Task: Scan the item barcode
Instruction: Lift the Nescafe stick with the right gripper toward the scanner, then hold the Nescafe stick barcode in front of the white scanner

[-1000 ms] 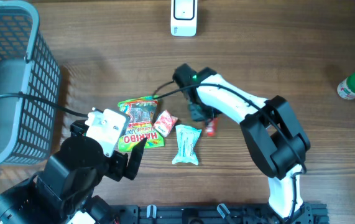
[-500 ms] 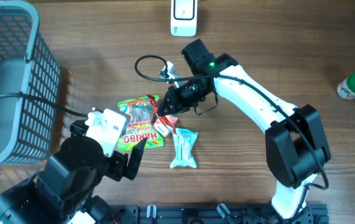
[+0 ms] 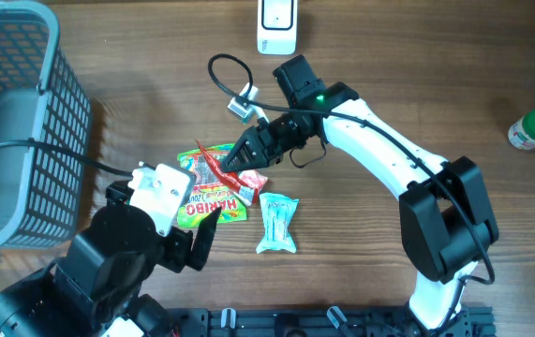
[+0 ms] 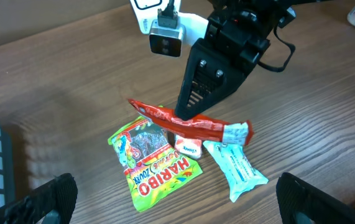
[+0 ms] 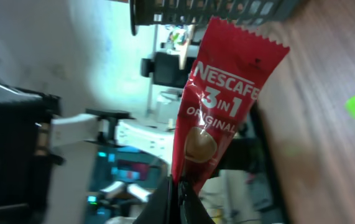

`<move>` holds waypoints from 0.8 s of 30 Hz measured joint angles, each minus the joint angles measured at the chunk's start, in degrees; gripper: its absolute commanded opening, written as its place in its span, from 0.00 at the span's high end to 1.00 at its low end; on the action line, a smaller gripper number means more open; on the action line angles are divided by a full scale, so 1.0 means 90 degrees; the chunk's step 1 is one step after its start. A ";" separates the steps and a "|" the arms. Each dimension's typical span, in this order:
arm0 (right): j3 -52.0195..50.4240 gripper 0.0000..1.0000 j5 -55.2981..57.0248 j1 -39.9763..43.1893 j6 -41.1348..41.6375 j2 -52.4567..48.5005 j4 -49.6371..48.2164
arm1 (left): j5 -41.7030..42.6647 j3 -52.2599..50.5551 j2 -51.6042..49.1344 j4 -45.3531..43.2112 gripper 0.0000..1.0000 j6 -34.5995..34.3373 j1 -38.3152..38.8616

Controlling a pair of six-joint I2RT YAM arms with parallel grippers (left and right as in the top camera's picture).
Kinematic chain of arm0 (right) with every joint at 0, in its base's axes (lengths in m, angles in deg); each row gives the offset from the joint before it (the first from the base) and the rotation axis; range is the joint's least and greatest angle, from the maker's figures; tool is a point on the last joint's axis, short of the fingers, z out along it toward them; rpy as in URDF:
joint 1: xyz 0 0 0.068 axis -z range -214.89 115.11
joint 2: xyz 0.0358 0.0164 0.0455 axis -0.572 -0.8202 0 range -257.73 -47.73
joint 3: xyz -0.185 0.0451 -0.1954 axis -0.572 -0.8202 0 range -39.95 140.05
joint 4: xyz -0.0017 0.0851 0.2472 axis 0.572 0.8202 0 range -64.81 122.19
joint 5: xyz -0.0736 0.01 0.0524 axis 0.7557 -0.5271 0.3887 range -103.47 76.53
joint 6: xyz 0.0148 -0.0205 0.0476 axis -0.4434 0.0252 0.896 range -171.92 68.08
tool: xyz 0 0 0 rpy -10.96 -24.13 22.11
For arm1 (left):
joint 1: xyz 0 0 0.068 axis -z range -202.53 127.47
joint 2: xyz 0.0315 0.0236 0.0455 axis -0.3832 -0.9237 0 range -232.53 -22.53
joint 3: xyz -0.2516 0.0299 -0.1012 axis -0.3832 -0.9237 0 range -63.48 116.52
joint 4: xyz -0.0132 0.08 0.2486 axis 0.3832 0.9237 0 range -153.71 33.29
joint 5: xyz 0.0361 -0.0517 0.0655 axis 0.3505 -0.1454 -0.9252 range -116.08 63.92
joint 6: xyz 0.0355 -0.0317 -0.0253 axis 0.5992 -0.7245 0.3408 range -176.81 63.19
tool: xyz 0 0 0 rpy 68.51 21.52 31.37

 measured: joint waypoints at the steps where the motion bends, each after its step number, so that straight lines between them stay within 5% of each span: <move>1: 0.0000 0.96 -0.0044 0.0002 0.0155 0.0000 -0.0022 | 0.0000 0.0000 0.0000 0.0000 0.00 0.0000 0.0000; 12: -0.0002 0.96 -0.0505 0.0177 0.3194 0.0000 -0.0544 | 0.0000 0.0000 0.0000 0.0000 0.00 0.0000 0.0000; 24: -0.0012 0.96 -0.0034 0.0432 0.3772 0.0000 -0.1280 | 0.0000 0.0000 0.0000 0.0002 0.00 0.0000 0.0000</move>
